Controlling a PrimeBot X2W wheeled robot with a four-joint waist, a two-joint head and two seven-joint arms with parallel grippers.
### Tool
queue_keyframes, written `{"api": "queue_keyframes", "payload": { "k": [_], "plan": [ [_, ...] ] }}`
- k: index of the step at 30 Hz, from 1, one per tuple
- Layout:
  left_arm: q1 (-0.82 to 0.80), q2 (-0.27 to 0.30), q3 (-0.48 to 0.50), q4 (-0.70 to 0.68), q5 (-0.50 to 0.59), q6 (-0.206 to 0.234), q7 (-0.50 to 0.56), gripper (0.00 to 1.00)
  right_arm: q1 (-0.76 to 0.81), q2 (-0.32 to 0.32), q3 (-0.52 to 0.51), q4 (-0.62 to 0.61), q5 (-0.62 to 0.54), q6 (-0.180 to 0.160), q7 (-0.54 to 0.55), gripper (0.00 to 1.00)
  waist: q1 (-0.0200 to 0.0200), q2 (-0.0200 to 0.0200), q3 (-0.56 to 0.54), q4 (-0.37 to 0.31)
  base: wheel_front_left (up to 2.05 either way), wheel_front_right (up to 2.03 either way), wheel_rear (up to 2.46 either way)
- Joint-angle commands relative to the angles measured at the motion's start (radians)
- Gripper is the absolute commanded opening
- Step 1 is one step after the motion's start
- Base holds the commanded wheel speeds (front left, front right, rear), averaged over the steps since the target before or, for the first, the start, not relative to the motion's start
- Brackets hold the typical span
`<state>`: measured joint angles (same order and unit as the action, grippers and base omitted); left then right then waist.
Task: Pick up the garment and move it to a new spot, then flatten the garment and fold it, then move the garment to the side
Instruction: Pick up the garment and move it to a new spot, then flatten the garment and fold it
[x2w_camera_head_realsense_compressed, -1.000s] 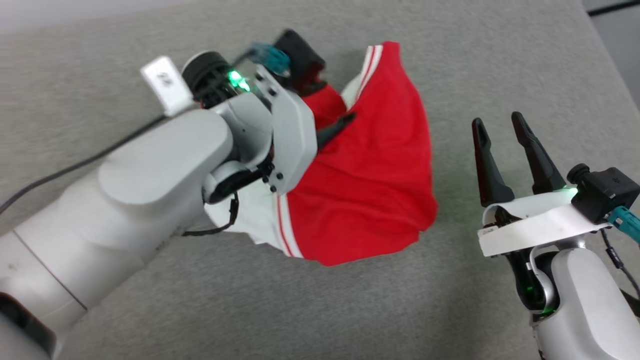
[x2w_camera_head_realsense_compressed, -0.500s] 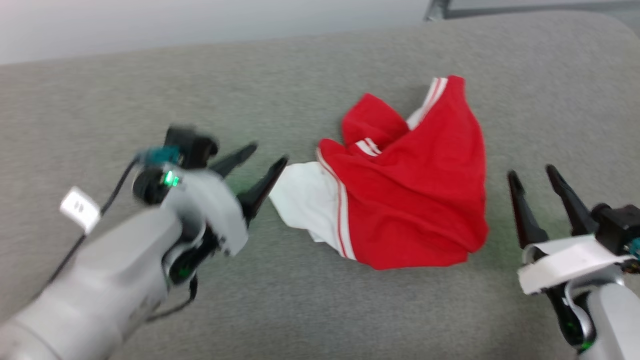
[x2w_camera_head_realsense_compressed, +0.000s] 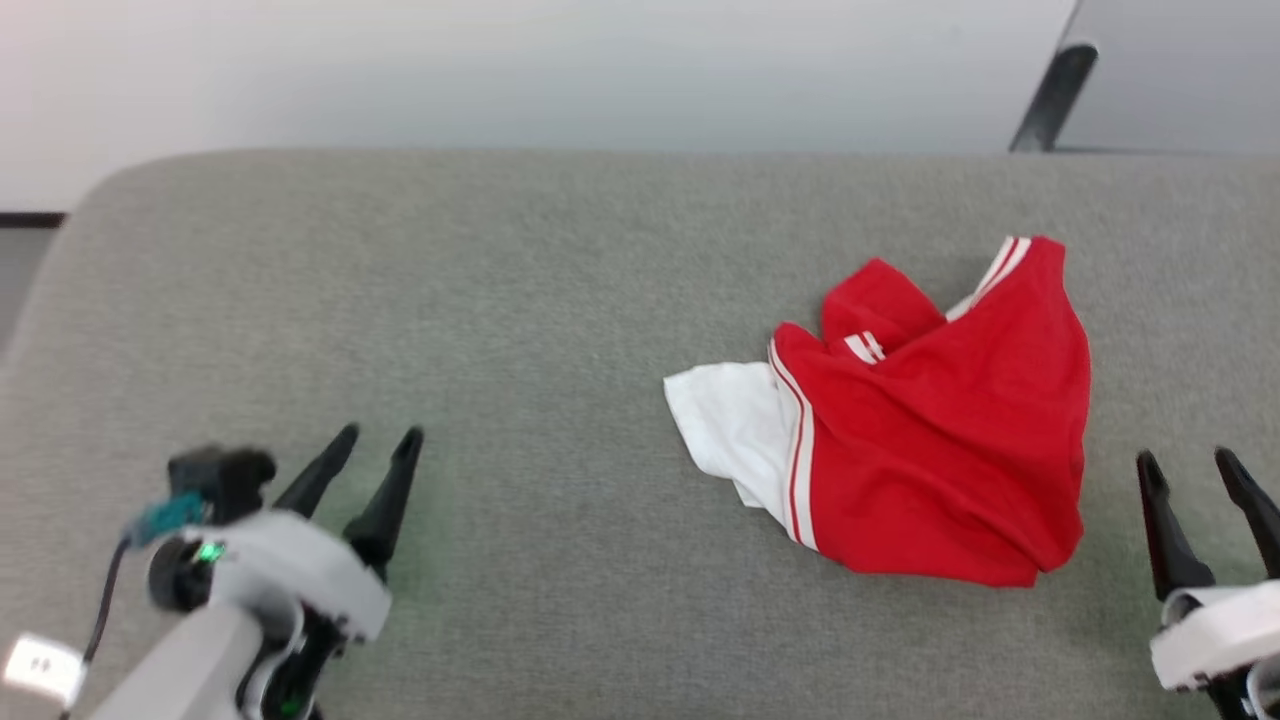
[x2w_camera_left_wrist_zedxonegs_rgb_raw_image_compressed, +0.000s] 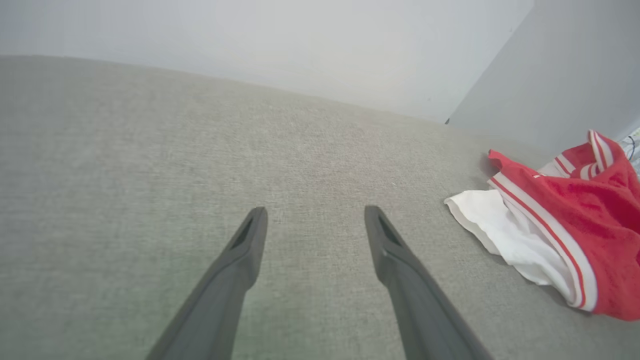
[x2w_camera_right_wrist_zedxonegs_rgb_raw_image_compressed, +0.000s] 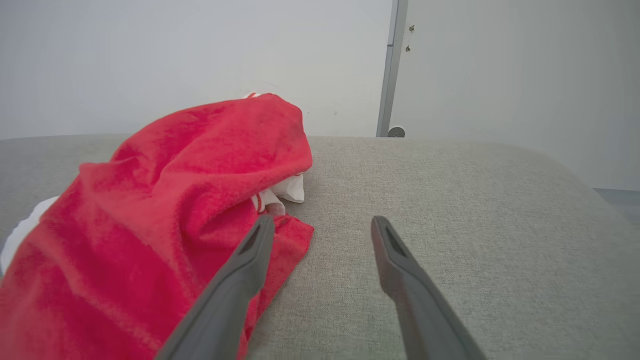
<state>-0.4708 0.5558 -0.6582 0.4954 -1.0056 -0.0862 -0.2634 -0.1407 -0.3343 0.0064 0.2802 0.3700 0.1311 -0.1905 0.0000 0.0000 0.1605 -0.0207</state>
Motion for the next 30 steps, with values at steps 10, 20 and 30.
{"api": "queue_keyframes", "payload": {
  "k": [10, 20, 30],
  "plan": [
    [0.308, -0.015, 0.305, -0.214, 0.33, 0.117, -0.001, 1.0, 0.114, 0.013, -0.076, -0.08, -0.008, 0.0, 0.056, 1.0, 0.0, 0.0, -0.127, 0.064, 0.0, 0.0, 0.0],
    [0.432, -0.083, 0.474, -0.331, 0.47, 0.111, -0.001, 1.0, 0.125, 0.04, -0.085, -0.127, -0.021, 0.0, 0.083, 1.0, 0.0, 0.0, -0.151, 0.059, 0.0, 0.0, 0.0],
    [0.475, -0.131, 0.519, -0.314, 0.523, 0.071, -0.001, 1.0, 0.127, 0.045, -0.078, -0.12, -0.019, 0.0, 0.08, 1.0, 0.0, 0.0, -0.148, 0.05, 0.0, 0.0, 0.0]
  ]
}}
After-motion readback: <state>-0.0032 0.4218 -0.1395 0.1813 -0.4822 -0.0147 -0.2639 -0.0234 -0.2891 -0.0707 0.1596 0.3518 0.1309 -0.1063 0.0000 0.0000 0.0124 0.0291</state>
